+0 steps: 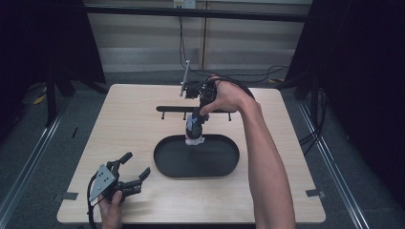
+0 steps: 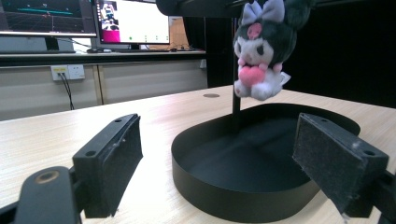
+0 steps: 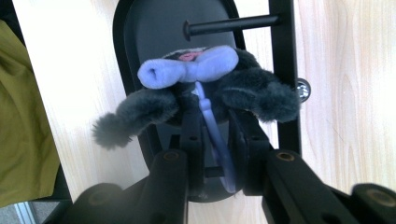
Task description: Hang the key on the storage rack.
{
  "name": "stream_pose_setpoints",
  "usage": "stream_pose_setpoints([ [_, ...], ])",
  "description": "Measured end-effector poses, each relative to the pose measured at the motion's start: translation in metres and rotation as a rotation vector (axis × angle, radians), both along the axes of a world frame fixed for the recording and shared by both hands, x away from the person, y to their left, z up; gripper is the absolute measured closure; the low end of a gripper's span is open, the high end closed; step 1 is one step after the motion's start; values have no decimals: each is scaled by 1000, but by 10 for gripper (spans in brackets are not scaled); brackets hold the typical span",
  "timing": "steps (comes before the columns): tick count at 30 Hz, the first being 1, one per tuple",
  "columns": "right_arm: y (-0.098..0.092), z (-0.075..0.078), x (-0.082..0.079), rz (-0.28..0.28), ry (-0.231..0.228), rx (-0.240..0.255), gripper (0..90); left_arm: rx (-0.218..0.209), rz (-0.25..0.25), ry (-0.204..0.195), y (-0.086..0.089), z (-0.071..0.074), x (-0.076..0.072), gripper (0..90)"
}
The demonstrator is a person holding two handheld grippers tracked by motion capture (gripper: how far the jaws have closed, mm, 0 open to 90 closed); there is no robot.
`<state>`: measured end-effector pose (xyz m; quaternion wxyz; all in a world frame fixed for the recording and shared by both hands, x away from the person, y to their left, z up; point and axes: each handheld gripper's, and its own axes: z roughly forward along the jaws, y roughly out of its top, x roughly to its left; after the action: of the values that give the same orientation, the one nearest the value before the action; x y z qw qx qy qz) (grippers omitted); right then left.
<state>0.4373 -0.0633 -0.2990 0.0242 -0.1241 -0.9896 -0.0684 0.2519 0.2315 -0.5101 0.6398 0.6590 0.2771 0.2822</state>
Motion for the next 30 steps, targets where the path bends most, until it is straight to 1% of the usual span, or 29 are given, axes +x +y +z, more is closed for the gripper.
stream_pose_setpoints([
  [2, -1, 1, -1, -3, -8, 7, 748, 1, -1, 1, 0, 0, 0, 153],
  [4, -2, 3, -1, -7, -16, 15, 745, -11, 16, 9, -1, 0, -1, 153],
  [5, -2, 4, -2, -4, -10, 10, 753, -15, 18, 8, -1, 0, -1, 153],
  [6, -3, 4, -3, -4, -13, 15, 756, -18, 17, 9, -1, 0, -1, 153],
  [9, -2, 5, -3, 4, -15, 12, 766, -14, 16, 8, -1, 0, -1, 153],
  [13, -2, 5, -3, -8, -10, 19, 769, -11, 17, 8, -1, 0, -1, 153],
  [14, -3, 5, -3, -10, -8, 18, 761, -13, 16, 8, -1, 0, -1, 153],
  [16, -3, 6, -2, -35, -4, 31, 724, -10, 15, 5, -1, 0, -1, 153],
  [17, -3, 8, -2, -43, -4, 29, 723, -9, 16, 9, -1, 0, -1, 153],
  [18, -3, 8, -3, -45, -9, 39, 722, -10, 16, 10, -1, 0, -1, 153],
  [20, -4, 10, -4, -55, 5, 60, 698, -11, 18, 10, -1, 0, -1, 153],
  [21, -4, 11, -5, -64, 3, 77, 697, -11, 19, 10, -1, 0, -1, 153],
  [23, -6, 11, -5, -69, 6, 87, 689, -12, 19, 11, -1, 0, -1, 153],
  [24, -8, 10, -5, -78, 3, 97, 663, -11, 18, 11, -1, 0, -1, 153],
  [27, -12, 11, -6, -101, 8, 114, 632, -18, 19, 12, -1, 0, -1, 153],
  [29, -14, 11, -7, -122, -2, 129, 584, -18, 19, 11, -1, 0, -1, 153],
  [30, -16, 11, -8, -125, -2, 136, 583, -18, 19, 12, -1, 0, -1, 153],
])
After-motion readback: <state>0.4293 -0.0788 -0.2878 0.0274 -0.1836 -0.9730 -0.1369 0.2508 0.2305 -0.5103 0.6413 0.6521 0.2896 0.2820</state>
